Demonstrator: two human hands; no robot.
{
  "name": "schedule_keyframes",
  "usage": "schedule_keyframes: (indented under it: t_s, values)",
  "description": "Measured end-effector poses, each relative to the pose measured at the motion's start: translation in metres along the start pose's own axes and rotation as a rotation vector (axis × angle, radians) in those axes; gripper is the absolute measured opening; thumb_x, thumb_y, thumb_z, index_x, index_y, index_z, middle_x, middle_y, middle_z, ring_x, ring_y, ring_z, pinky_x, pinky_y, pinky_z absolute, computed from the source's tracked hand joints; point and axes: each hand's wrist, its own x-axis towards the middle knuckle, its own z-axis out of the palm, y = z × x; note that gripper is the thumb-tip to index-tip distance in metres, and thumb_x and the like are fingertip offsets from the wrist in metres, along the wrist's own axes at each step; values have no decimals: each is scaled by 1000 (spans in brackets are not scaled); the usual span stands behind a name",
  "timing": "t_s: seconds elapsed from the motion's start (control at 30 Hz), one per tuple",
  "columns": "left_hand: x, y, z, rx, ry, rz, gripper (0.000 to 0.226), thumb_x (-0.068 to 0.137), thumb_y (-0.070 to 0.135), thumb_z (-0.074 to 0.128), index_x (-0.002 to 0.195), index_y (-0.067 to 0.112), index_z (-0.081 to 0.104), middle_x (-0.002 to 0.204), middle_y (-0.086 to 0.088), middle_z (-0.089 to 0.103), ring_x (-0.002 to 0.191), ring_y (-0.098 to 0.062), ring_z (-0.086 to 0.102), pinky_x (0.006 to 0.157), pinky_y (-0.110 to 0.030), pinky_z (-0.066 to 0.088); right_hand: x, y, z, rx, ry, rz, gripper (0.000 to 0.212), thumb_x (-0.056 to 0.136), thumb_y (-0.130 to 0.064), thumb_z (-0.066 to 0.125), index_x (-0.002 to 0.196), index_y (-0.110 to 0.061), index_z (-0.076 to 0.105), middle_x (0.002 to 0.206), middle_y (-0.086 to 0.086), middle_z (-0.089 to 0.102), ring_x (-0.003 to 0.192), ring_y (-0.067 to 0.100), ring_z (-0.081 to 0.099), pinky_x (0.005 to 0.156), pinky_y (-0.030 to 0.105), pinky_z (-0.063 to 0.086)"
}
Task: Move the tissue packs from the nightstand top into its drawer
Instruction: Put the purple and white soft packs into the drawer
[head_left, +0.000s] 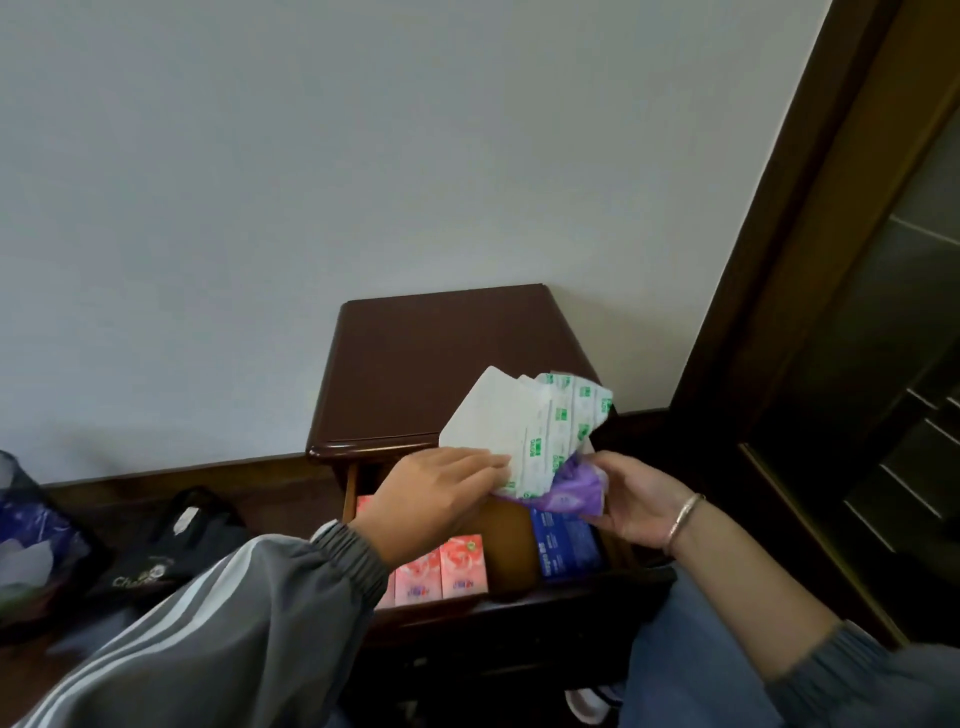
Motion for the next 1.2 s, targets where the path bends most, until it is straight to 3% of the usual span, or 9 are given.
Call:
schedule_keyframes:
  t_s: [0.17,0.3,0.4,0.5,0.7,0.8,0.83,0.97,1.2]
  values:
    - [-19,22,-9,-173,-92,-184,28,93,37,53,98,17,72,100,4,75,85,-10,72,67,-22,59,-11,18,-17,-5,91,5,24,86,-11,55,108,-5,64,92,12,69,72,17,66,58,25,57]
    - [-33,28,-24,-96,-21,-391,23,90,32,54,84,18,71,70,9,70,54,-7,64,44,-15,39,-19,25,-39,50,229,-64,28,90,-10,51,115,-2,59,88,12,67,68,18,65,55,24,55]
    - [-37,38,-25,12,-93,-342,10,71,20,77,74,20,68,61,8,64,43,-9,56,36,-20,33,-23,29,-57,121,322,-121,19,91,-10,49,106,-7,60,67,6,69,53,12,65,49,20,54]
    - [-29,51,-8,141,-298,-218,34,45,12,87,72,18,67,67,4,66,42,-10,56,35,-20,37,-25,34,-68,140,343,-135,18,91,-12,48,106,-12,58,70,7,64,58,13,63,51,19,53]
    - [6,57,46,325,-544,-132,26,69,21,73,92,10,71,89,-10,73,54,-16,65,46,-22,48,-33,28,-89,255,363,-204,11,92,-16,47,94,-14,57,74,10,59,63,16,57,48,17,52]
    - [22,57,70,316,-686,-207,31,50,31,85,71,11,73,68,-12,71,41,-15,60,41,-18,42,-38,25,-100,265,354,-239,7,92,-17,48,90,-17,55,80,8,50,69,15,48,51,17,52]
    - [26,55,75,333,-724,-215,30,53,33,84,71,11,73,67,-13,70,42,-17,61,42,-18,43,-40,25,-103,250,340,-246,8,93,-17,48,91,-16,56,82,8,55,70,16,53,53,18,53]
    - [27,35,116,220,-807,-355,32,95,2,32,121,-7,49,120,-28,58,105,-38,61,81,-41,48,-42,29,-103,216,301,-243,21,93,-16,47,103,-8,64,92,8,73,68,15,71,58,25,59]
    - [17,8,134,112,-947,-518,30,99,16,37,120,10,58,121,-11,63,112,-30,59,87,-38,47,-34,36,-94,114,271,-231,24,92,-12,48,109,-3,62,87,13,74,67,21,72,53,30,57]
